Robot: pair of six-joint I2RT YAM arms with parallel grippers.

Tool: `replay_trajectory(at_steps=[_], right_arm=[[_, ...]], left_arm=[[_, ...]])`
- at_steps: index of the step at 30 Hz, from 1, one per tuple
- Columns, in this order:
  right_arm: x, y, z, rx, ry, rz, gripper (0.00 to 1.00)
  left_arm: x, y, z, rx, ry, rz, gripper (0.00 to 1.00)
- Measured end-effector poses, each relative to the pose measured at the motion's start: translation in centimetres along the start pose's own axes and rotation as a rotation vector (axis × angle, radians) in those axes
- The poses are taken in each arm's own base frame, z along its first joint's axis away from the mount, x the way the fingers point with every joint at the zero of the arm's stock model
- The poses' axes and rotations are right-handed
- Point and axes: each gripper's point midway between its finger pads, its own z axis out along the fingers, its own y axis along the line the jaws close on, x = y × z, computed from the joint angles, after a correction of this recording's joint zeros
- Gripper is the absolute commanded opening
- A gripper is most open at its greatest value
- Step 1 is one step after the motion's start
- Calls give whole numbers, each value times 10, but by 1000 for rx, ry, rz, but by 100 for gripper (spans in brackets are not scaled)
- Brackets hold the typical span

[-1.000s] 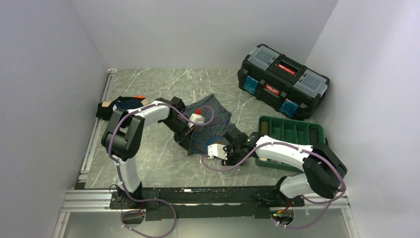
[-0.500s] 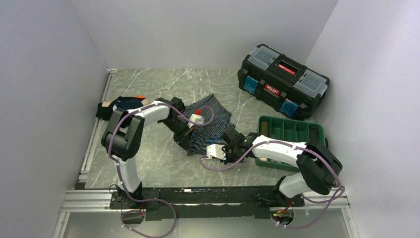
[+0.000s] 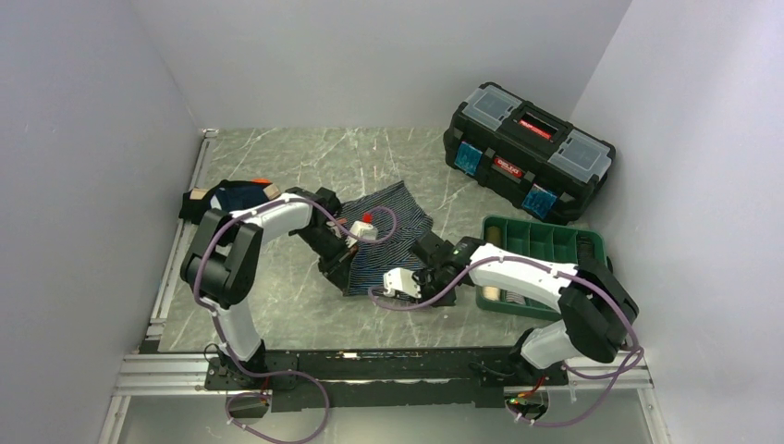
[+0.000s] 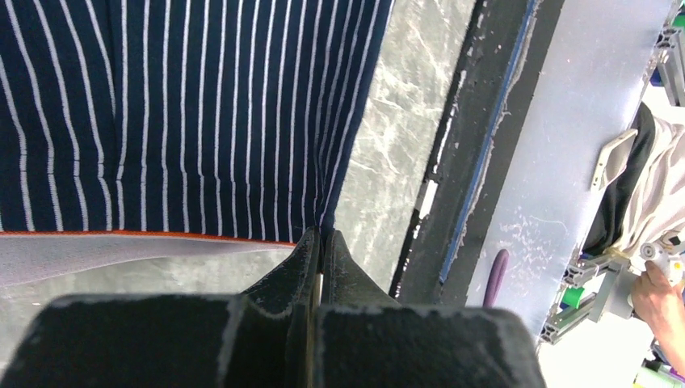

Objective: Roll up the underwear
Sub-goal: Fold the underwear at the center of the board.

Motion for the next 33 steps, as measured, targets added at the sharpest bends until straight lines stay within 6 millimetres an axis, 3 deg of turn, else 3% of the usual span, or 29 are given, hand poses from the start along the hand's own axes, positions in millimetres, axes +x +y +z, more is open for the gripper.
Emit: replay_trajectory(at_steps=[5,12,16,19,24,29,33], right_arm=[[-25,20,-24,-136,-71,11,0],[-33,55,-51,-292,-117,38,0],[-41,59,-70,-308,-139,38,0],[-49,52,-84,-272,-164,26,0],[-52,13,-105,-166,-176,64,0],[-46,-57,-113,-70,-143,134,0],[-43,-114,-101,-33,-87,158,0]], left_arm=[[10,-20,1,3,55,57,0],[33,-50,5,56,167,78,0],[39,-57,-1,74,190,60,0],[32,-60,-12,79,162,51,0],[-4,-40,-51,7,14,32,0],[-32,-12,-84,-83,-83,-5,0],[-47,24,-96,-131,-112,-82,0]])
